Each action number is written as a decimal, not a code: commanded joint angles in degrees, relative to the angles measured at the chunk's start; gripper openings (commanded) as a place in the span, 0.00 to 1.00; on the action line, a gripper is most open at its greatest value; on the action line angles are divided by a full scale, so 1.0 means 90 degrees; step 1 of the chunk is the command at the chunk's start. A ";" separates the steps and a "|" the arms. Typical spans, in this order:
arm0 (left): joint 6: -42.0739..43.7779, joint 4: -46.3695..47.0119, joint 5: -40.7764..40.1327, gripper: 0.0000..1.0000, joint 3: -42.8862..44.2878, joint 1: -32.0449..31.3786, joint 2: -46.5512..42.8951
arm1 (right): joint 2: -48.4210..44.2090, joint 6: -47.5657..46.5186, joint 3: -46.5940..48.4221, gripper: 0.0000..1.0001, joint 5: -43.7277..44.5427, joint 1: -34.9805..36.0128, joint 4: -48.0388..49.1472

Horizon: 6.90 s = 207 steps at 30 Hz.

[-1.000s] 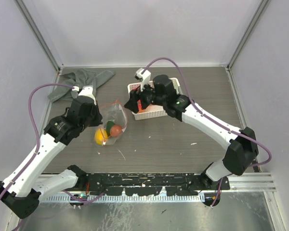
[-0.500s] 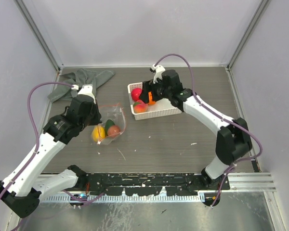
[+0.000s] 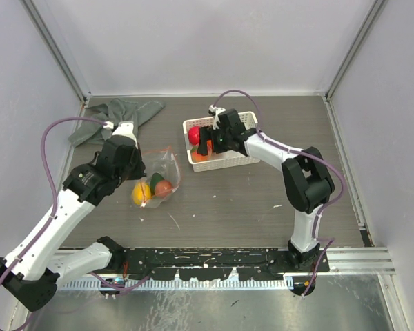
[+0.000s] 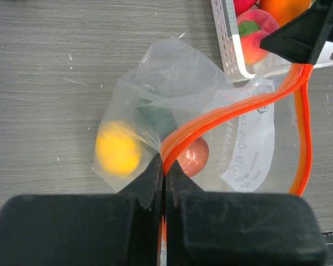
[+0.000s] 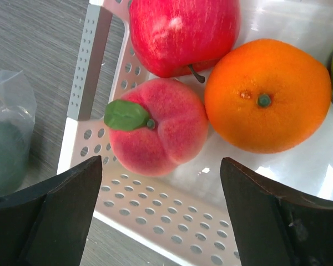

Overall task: Place the food in the zip-top bag and seal the zipper
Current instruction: Pick up the fake fruit from the bin, then place the fake fruit in the zipper food storage bag, then pick up the fake fruit from the bin.

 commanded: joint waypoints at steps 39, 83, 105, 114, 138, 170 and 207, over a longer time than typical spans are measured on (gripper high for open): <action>-0.0108 0.0270 0.0269 0.00 0.0144 0.0032 0.0073 | -0.0689 -0.0266 -0.0272 0.61 0.0373 0.0002 0.0774; -0.0249 0.0597 0.0985 0.00 0.0171 0.0033 0.0105 | -0.2516 -0.1366 -0.0134 0.59 -0.0653 0.2979 0.0264; -0.0344 0.0891 0.2039 0.00 -0.0077 0.0026 0.0002 | -0.1837 0.0039 -0.0888 0.62 0.1539 0.2976 0.1977; -0.0411 0.0953 0.2014 0.00 -0.0189 0.0023 -0.0040 | -0.1654 0.0122 -0.0884 0.80 0.1476 0.2977 0.2111; -0.0507 0.0656 0.1115 0.00 -0.0252 0.0026 0.0067 | -0.2267 -0.0265 -0.0967 1.00 0.1159 0.2975 0.1730; 0.0056 0.0848 0.0096 0.00 0.0111 0.0040 0.0701 | -0.3191 -0.1205 -0.0587 1.00 0.1973 0.0560 0.0010; 0.0304 0.0876 -0.0012 0.00 0.0054 0.0061 0.0519 | 0.1496 -0.0362 0.1133 0.99 0.2386 -0.1159 0.2061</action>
